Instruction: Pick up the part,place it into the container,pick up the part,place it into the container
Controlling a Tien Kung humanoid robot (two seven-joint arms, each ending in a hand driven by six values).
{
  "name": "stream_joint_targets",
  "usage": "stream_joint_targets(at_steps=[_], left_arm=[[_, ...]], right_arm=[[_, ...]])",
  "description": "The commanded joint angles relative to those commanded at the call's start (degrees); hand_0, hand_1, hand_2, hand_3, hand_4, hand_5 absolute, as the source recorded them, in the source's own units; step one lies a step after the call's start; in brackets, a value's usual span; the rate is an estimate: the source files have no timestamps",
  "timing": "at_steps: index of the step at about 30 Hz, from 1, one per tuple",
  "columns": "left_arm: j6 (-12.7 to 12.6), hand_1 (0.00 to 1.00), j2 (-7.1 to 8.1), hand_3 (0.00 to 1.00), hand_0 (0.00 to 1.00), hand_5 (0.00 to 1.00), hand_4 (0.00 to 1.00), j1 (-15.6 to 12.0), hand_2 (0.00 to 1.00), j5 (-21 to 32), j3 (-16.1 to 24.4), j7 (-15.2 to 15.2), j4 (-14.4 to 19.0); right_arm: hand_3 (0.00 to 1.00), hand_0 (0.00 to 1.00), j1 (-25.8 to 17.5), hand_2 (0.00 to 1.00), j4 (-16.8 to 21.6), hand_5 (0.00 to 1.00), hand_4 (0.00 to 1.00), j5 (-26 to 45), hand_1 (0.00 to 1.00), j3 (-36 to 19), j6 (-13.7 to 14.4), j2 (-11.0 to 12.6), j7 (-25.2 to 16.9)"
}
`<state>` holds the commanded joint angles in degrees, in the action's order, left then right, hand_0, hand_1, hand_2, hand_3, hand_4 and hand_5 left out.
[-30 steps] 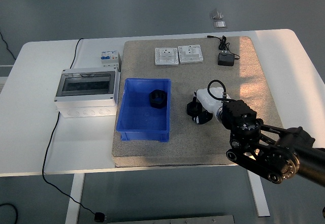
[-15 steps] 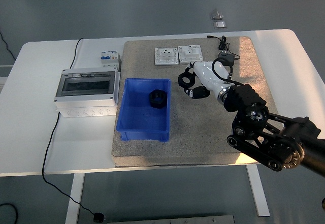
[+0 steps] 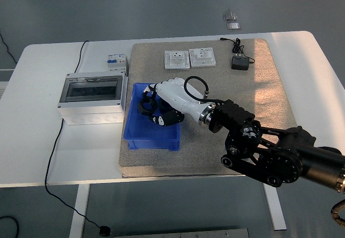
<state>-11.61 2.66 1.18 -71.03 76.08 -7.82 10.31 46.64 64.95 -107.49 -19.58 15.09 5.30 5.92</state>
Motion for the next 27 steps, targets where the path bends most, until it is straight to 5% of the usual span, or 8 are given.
stream_joint_targets(at_steps=[3,4,9,10,27], left_arm=[[0.0,0.677,0.01,0.735,0.707,0.998,0.816,0.0,0.625,-0.1,0.1,0.0,0.0],[0.0,0.677,0.02,0.734,0.706,0.998,0.817,0.0,0.625,-0.1,0.1,0.0,0.0],[0.0,0.677,-0.02,0.734,0.706,0.998,0.817,-0.1,0.625,-0.3,0.2,-0.1,0.0],[0.0,0.677,-0.04,0.733,0.707,0.998,0.817,-0.1,0.623,-0.2,0.1,-0.1,0.0],[0.2,0.677,0.06,0.734,0.706,0.998,0.816,-0.2,0.628,0.2,-0.5,-0.3,0.0]], right_arm=[[0.629,0.650,0.0,0.655,-0.5,0.043,0.366,-1.1,0.647,-0.2,-0.4,-0.3,0.9],[0.725,0.862,0.0,0.790,-0.6,0.279,0.547,-1.5,0.823,-0.2,-0.7,-0.3,1.3],[0.725,0.862,-0.1,0.790,-0.7,0.279,0.547,-3.6,0.823,0.1,-2.9,-0.4,3.3],[0.826,0.998,-0.1,0.889,-0.6,0.329,0.607,-4.0,0.942,0.0,-3.4,-0.4,3.7],[0.867,0.998,-1.7,0.992,1.5,0.429,0.719,-8.8,0.998,-3.7,-8.3,0.8,7.4]])
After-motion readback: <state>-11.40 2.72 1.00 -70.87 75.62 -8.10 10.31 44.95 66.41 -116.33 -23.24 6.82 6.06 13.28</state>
